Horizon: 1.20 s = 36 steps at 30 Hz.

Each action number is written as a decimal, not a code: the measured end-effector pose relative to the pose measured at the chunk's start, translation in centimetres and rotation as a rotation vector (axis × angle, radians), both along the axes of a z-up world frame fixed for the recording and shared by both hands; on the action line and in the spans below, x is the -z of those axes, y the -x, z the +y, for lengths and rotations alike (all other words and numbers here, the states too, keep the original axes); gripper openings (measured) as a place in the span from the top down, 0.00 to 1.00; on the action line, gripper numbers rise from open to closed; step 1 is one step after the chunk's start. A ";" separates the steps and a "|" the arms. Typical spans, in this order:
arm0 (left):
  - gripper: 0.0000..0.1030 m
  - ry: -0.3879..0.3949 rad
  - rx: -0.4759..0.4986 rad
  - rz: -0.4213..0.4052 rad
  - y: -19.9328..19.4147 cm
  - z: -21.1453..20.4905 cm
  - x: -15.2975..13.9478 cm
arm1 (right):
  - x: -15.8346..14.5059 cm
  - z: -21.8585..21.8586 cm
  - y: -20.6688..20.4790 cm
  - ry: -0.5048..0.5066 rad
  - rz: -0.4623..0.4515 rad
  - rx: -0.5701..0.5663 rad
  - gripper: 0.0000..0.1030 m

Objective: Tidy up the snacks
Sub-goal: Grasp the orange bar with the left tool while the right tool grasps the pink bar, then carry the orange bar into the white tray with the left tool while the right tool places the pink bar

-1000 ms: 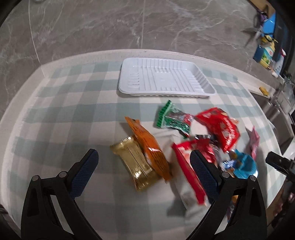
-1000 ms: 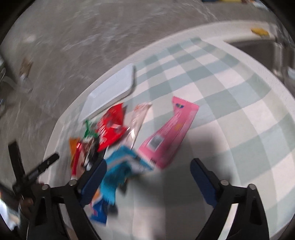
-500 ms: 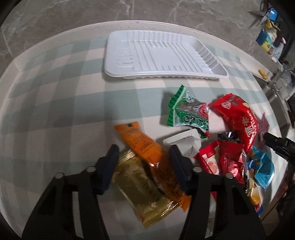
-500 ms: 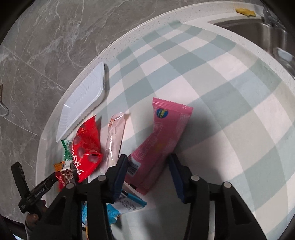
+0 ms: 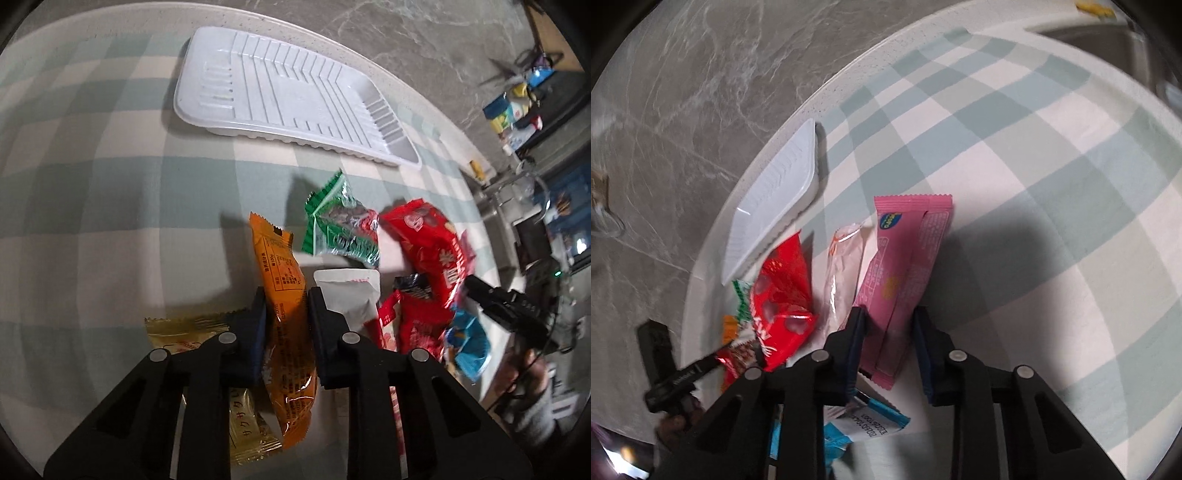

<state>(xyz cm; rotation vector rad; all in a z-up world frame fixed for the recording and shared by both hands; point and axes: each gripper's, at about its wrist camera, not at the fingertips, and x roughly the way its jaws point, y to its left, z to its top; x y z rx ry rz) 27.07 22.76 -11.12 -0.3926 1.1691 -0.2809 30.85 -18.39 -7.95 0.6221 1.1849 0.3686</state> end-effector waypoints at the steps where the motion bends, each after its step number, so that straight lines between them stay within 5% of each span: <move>1: 0.82 0.019 -0.007 0.000 0.0 0.2 0.0 | 0.1 -0.2 0.0 -0.023 0.007 0.010 0.75; 7: 0.82 0.105 -0.046 -0.001 0.3 1.5 -0.9 | 0.5 -1.6 0.2 -0.207 0.038 0.069 0.88; 18: 0.82 0.145 -0.055 0.003 0.0 3.0 -2.1 | -0.4 -2.2 -0.5 -0.268 0.009 0.089 0.89; 24: 0.82 0.134 -0.054 0.008 -0.2 3.0 -1.7 | -0.4 -1.2 -1.0 -0.119 0.019 0.054 0.82; 28: 0.82 0.132 -0.053 0.012 -0.3 2.8 -1.5 | -0.6 0.1 -1.5 -0.033 0.015 0.031 0.52; 36: 0.82 0.125 -0.067 0.013 -0.4 2.8 -1.5 | -0.6 2.8 -2.4 0.127 -0.001 -0.023 0.53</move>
